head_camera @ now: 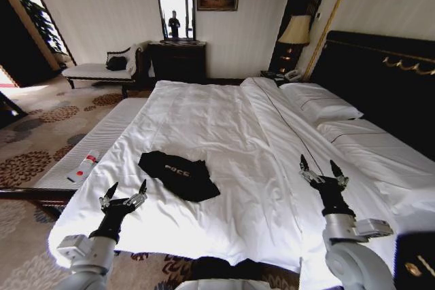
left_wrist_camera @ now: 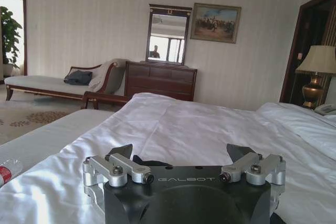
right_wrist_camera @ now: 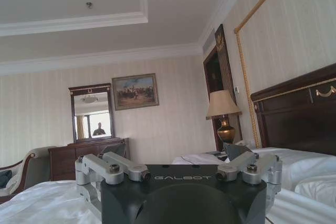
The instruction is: Fold the clothes on the bed.
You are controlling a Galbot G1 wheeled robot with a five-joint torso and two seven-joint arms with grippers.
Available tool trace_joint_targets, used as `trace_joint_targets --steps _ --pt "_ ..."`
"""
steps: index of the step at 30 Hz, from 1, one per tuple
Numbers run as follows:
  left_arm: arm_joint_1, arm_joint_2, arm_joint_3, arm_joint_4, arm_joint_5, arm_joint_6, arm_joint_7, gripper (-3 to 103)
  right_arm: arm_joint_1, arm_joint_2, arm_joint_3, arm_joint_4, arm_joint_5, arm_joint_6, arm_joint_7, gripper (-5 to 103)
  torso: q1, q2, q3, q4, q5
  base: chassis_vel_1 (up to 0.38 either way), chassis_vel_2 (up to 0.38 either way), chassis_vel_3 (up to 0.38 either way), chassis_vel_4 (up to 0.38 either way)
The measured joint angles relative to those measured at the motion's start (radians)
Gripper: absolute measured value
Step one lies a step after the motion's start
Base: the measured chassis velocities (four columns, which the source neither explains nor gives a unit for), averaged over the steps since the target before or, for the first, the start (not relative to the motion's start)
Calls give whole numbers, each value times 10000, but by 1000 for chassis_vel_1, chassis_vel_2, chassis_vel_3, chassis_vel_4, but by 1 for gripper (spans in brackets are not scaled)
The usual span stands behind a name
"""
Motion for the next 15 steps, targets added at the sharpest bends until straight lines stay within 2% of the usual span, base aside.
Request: trace_joint_targets --steps 2,8,15 --pt "-65 -13 -6 -1 -16 -41 79 100 7 -17 -11 -7 -52 19 -23 100 0 0 0 -1 0 0 0 0 0" --pt "-287 -48 23 0 -344 -191 1040 100 -35 -298 106 -42 -114 -52 -16 100 1 0 1 -1 1 0 0 0 0" --pt "-407 -54 -5 0 180 -723 1417 100 16 -450 194 -139 -181 -197 7 100 1 0 0 -1 0 0 0 0 0"
